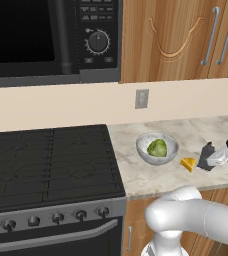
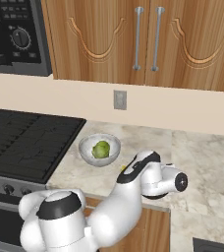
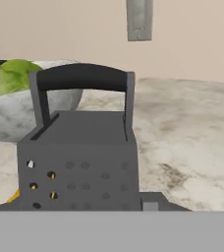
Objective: Pick the cheese from the fridge and the cheese grater from the cabinet and place them next to the salad bowl.
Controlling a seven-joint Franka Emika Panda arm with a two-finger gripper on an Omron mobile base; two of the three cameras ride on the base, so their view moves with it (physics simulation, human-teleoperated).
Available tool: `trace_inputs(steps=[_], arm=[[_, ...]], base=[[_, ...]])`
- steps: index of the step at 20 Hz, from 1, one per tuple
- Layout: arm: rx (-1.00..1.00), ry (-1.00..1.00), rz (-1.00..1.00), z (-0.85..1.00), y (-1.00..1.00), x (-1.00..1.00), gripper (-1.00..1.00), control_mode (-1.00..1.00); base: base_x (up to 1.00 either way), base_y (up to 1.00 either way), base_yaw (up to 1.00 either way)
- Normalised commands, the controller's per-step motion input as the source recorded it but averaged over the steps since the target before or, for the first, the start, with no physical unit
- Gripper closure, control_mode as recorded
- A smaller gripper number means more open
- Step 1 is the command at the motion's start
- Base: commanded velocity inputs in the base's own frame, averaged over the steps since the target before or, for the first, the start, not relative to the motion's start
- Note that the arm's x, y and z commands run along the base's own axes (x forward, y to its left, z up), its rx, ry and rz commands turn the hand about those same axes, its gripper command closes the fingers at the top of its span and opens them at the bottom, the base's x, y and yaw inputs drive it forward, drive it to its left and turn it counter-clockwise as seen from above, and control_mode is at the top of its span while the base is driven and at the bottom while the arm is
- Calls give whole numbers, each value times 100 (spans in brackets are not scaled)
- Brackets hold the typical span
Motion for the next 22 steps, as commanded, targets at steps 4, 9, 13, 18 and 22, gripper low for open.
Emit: trace_inputs(steps=[4,9,13,18,22], arm=[[6,3,0,-32,-20,6,100,-100],[3,0,0,-27,-11,6,100,-100],[0,-5,0,-41,1,-15,100,-100],[0,-12,0,-55,12,-31,100,-100],[-2,-17,0,-52,19,-14,100,-100]], base=[[0,0,0],[0,0,0],[0,0,0],[0,0,0],[0,0,0]])
